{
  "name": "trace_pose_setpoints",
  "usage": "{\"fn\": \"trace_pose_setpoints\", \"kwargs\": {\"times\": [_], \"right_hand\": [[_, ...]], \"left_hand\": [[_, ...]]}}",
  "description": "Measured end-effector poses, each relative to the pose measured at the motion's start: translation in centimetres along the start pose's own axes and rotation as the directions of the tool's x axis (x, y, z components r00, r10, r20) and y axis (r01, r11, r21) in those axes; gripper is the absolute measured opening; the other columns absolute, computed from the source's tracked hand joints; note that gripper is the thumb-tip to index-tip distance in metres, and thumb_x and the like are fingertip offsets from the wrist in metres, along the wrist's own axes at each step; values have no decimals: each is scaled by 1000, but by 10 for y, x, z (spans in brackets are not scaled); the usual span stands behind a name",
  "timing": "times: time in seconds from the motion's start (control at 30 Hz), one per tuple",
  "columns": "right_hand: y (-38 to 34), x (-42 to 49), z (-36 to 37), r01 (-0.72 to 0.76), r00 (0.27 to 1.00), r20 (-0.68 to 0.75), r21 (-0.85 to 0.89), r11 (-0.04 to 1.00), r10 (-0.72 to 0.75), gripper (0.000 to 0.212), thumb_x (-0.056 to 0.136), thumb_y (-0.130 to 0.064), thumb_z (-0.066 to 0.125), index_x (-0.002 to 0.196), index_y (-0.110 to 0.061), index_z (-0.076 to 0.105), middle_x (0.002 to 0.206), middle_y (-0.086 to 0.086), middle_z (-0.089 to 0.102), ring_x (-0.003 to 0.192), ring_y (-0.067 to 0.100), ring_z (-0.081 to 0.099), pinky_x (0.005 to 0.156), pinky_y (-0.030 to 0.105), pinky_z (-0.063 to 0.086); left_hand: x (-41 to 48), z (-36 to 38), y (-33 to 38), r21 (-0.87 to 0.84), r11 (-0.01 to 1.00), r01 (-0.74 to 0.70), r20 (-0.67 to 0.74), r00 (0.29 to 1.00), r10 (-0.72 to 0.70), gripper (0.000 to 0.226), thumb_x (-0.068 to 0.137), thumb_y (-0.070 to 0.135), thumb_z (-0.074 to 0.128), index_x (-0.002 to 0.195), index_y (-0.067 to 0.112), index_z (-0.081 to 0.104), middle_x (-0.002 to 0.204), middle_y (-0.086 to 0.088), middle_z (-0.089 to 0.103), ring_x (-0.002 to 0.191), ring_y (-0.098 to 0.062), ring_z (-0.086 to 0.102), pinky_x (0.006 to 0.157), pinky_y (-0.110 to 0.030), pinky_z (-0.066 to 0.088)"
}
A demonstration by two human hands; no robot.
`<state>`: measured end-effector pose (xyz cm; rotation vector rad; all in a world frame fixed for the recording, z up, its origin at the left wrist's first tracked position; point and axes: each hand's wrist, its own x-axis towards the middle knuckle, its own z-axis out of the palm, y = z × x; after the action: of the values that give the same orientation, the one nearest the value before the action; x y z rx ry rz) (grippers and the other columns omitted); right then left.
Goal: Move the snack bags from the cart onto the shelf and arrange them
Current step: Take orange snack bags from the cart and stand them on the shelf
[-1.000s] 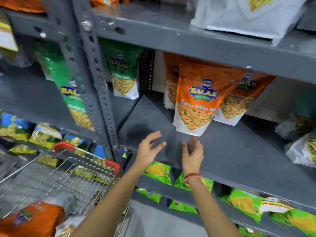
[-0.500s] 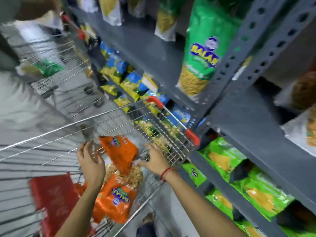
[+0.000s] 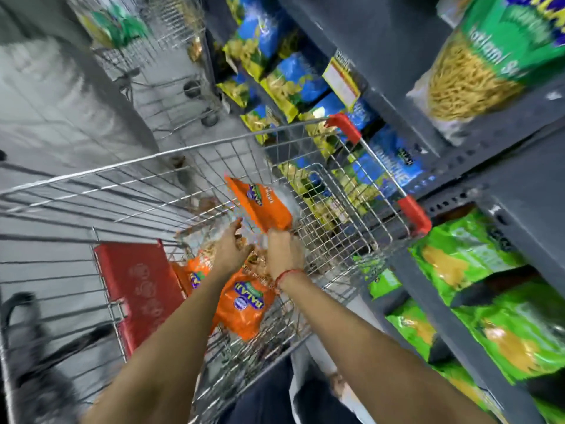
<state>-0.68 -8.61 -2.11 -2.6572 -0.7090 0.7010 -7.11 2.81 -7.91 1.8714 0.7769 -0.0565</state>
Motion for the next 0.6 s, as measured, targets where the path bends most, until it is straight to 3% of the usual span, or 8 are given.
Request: {"fn": "trace_pose_setpoints", "kwargs": {"times": [0.1,0.17,0.23,0.33,0.43,0.53,0.6], "right_hand": [[19,11,-28,-73,996,-43,80,994,77,24,93,-7,42,103,8,57,113,30,59,103,37,57,69,39,36],[32,17,-68,-101,991,-74,158,982,114,25,90,-13,50,108,0,63,114,24,64,106,34,59,71,34,43],[33,24,-118,30,968,-249,215,976,25,22,83,-19,63,100,-7,70,100,21,71,95,35,64,73,34,48],[32,10,-183,197,941,-332,368,909,-69,22,75,-19,75,92,-6,73,85,15,73,83,28,66,77,35,50],[40,-25,-228,337,886,-454,494,802,-93,12,69,-11,79,78,-16,73,63,2,69,63,9,62,62,32,52],[43,-63,-266,473,828,-553,596,649,-95,17,70,1,76,72,-14,67,55,-17,68,55,-6,63,52,13,51],[48,-87,-288,529,773,-633,597,603,-51,20,71,2,75,71,-16,66,56,-17,69,56,-6,63,53,12,51]], "left_hand": [[4,5,-1,-63,997,50,-7,999,-51,81,75,26,72,142,9,30,137,-19,43,120,-36,50,97,-49,46],[6,7,3,-69,996,60,-27,998,-62,79,76,13,73,142,11,30,141,-18,42,123,-36,47,96,-53,46],[11,6,9,-58,997,59,-26,998,-61,84,74,22,77,142,11,29,144,-15,40,127,-32,44,97,-50,46],[9,6,40,-96,995,-20,32,999,23,102,65,32,83,145,16,22,150,-10,35,134,-26,38,105,-43,39],[3,7,86,-145,984,-102,140,983,122,122,47,46,87,145,16,20,153,-9,30,137,-21,33,112,-39,29],[-10,14,135,-139,970,-200,235,945,229,115,38,57,86,134,20,35,143,-6,46,128,-15,44,112,-38,32],[-21,24,167,-149,954,-259,245,926,289,100,40,51,88,123,14,46,122,-13,61,112,-16,59,100,-42,47]]}}
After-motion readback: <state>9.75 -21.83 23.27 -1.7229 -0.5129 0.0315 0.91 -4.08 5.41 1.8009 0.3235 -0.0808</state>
